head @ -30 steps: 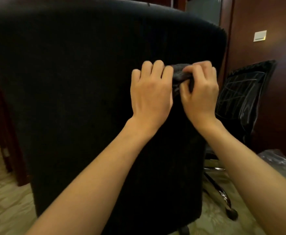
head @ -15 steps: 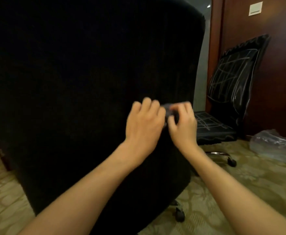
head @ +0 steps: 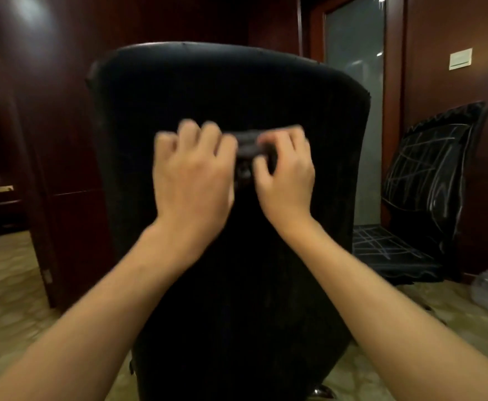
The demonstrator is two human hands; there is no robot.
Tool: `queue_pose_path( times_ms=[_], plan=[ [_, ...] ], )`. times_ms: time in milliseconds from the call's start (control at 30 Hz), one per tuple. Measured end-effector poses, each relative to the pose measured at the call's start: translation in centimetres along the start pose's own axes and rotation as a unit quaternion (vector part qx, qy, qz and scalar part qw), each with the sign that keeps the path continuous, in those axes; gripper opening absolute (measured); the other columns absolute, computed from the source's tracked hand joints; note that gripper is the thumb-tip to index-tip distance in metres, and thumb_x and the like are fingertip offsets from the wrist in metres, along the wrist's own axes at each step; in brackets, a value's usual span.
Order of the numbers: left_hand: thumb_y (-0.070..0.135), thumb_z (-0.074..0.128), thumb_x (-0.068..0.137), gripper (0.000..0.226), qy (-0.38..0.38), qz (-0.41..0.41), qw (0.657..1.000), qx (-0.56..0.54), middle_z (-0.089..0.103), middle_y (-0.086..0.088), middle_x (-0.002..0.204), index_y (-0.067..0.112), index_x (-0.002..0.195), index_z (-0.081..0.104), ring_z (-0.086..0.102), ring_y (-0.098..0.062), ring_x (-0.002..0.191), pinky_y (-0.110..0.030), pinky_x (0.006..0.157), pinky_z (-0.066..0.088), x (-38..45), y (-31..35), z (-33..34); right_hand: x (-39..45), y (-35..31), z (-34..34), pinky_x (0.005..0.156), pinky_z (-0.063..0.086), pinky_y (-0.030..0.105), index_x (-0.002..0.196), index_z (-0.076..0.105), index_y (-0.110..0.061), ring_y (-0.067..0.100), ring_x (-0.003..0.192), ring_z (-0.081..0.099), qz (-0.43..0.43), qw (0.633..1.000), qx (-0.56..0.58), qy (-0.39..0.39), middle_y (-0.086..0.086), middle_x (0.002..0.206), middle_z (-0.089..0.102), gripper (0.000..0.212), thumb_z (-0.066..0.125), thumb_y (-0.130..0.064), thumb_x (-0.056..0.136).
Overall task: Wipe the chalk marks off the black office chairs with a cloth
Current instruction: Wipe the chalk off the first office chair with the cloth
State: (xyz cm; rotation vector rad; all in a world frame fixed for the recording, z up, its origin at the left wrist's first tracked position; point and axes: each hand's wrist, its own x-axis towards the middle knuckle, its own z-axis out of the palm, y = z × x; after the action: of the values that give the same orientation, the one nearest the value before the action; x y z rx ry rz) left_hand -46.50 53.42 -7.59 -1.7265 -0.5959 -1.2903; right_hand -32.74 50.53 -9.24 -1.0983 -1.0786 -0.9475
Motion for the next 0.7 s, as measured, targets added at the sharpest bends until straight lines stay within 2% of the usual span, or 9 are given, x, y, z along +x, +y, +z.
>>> queue_pose_path(
  times_ms=[100,167,267,333,400,467,567,633,700],
  plan=[
    [0.024,0.052,0.094,0.018,0.059,-0.080,0.995,0.012,0.059,-0.015,0.101,0.012,0.102,0.062,0.053,-0.039,0.100,-0.046,0.077,0.024,2.6,-3.4,-1.6,4.6,-4.3,0.5,0.076,0.045,0.031,0.100,0.066,-0.011,0.024,0.095,0.054,-0.051,0.998,0.024,0.030,0.008,0.105,0.059,0.021,0.059,-0.014,0.080],
    [0.025,0.051,0.096,0.022,0.081,-0.113,0.990,-0.006,0.059,-0.015,0.105,0.012,0.108,0.062,0.050,-0.038,0.102,-0.047,0.079,0.025,1.5,-4.6,-2.1,4.4,-6.1,1.3,0.076,0.048,0.037,0.099,0.067,-0.009,0.027,0.092,0.054,-0.079,0.996,0.026,0.033,0.010,0.103,0.060,0.022,0.057,-0.013,0.079],
    [0.022,0.055,0.094,0.021,0.052,-0.124,0.991,-0.029,0.059,-0.014,0.103,0.011,0.109,0.063,0.046,-0.036,0.099,-0.048,0.081,0.030,-4.5,-4.7,-1.3,-1.2,-6.2,2.3,0.073,0.048,0.048,0.098,0.067,-0.004,0.035,0.087,0.053,-0.102,0.995,0.004,-0.015,0.016,0.103,0.061,0.027,0.049,-0.015,0.080],
    [0.020,0.057,0.093,0.021,0.036,-0.115,0.991,-0.050,0.063,-0.013,0.100,0.009,0.107,0.068,0.048,-0.035,0.099,-0.048,0.083,0.032,-8.8,-4.1,-0.5,-5.5,-5.4,2.1,0.068,0.048,0.048,0.096,0.067,-0.005,0.032,0.084,0.052,-0.107,0.991,-0.009,-0.074,0.015,0.101,0.060,0.025,0.049,-0.014,0.082],
    [0.019,0.059,0.092,0.020,0.042,-0.102,0.992,-0.060,0.066,-0.011,0.100,0.008,0.104,0.071,0.048,-0.033,0.101,-0.047,0.086,0.032,-10.2,-4.6,-0.3,-6.3,-5.4,1.8,0.065,0.048,0.047,0.092,0.066,-0.006,0.029,0.082,0.053,-0.116,0.987,-0.017,-0.106,0.013,0.097,0.060,0.021,0.050,-0.014,0.082],
    [0.021,0.059,0.092,0.020,0.059,-0.121,0.989,-0.062,0.065,-0.012,0.102,0.011,0.105,0.070,0.046,-0.033,0.103,-0.047,0.088,0.030,-8.2,-5.6,-0.7,-3.7,-6.7,2.1,0.066,0.048,0.047,0.088,0.065,-0.005,0.034,0.081,0.053,-0.132,0.988,-0.023,-0.077,0.016,0.095,0.060,0.020,0.051,-0.015,0.079],
    [0.028,0.054,0.094,0.022,0.102,-0.208,0.971,-0.063,0.061,-0.010,0.109,0.018,0.110,0.065,0.044,-0.032,0.108,-0.044,0.089,0.028,-3.4,-7.5,-2.1,1.8,-9.7,2.6,0.068,0.048,0.041,0.094,0.067,-0.006,0.032,0.086,0.054,-0.149,0.989,-0.019,-0.017,0.015,0.101,0.062,0.020,0.055,-0.011,0.080],
    [0.032,0.051,0.096,0.026,0.110,-0.245,0.962,-0.053,0.060,-0.008,0.113,0.020,0.114,0.064,0.046,-0.033,0.111,-0.043,0.089,0.027,-2.0,-8.4,-2.6,3.4,-11.2,3.2,0.067,0.048,0.036,0.097,0.068,-0.007,0.028,0.088,0.054,-0.157,0.987,-0.009,-0.009,0.012,0.103,0.061,0.019,0.058,-0.009,0.082],
    [0.030,0.051,0.095,0.026,0.092,-0.243,0.965,-0.045,0.059,-0.010,0.113,0.017,0.114,0.063,0.047,-0.035,0.108,-0.045,0.086,0.028,-3.2,-8.6,-2.2,2.0,-11.1,3.7,0.067,0.048,0.037,0.098,0.067,-0.007,0.029,0.089,0.054,-0.161,0.986,-0.018,-0.029,0.013,0.105,0.062,0.021,0.054,-0.010,0.082]
  ],
)
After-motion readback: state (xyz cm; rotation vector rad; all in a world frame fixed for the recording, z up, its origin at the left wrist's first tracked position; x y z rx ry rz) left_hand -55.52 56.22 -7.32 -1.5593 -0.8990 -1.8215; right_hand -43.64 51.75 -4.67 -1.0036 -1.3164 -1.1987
